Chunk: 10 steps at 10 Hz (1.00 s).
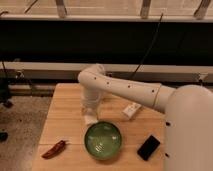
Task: Place the white sponge in the ceramic bowl
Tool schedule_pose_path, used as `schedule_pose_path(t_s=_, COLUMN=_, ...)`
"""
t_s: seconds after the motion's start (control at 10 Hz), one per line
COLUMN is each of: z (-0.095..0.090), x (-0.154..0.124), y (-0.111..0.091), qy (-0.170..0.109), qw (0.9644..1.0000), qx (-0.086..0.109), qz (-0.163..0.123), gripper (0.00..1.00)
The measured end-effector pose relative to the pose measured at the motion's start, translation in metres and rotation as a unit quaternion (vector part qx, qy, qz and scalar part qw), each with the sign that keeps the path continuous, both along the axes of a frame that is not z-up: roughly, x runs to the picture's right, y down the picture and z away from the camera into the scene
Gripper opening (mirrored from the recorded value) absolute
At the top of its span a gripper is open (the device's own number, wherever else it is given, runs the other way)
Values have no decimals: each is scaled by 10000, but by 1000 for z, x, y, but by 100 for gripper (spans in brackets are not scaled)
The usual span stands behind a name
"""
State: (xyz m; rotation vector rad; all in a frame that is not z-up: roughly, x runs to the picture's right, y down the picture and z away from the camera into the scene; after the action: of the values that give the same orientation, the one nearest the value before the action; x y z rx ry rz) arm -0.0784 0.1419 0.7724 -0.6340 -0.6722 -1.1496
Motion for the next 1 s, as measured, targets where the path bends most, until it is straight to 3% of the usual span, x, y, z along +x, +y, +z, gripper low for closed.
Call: schedule_pose_path(t_s=1.0, z=-10, x=37, y=10, qy=-43, qw=9997, qx=-4, qz=236, gripper=0)
